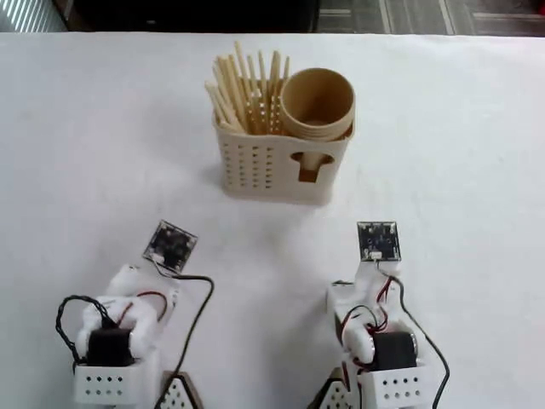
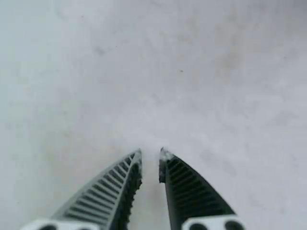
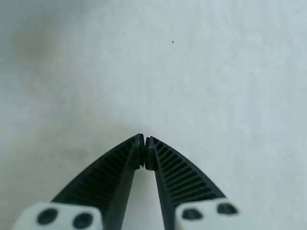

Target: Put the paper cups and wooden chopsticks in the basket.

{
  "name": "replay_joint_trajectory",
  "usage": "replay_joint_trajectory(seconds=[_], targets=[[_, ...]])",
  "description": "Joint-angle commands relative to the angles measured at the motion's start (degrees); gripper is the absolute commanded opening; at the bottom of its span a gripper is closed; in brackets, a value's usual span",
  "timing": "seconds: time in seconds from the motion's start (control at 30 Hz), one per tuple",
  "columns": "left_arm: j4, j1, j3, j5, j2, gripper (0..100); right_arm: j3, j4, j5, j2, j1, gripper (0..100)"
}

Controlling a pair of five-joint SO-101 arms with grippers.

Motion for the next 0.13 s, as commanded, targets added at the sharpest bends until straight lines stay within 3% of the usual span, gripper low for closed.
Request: replay_joint_trajectory(seconds=[0.0,0.1], targets=[[0.4,0.3,-0.3,-0.4,0.4,8,0.5,0.3,0.4,-0.7,0.3,1.9],[0.4,0.3,-0.3,-0.4,0.4,8,0.5,0.3,0.4,-0.7,0.3,1.9]])
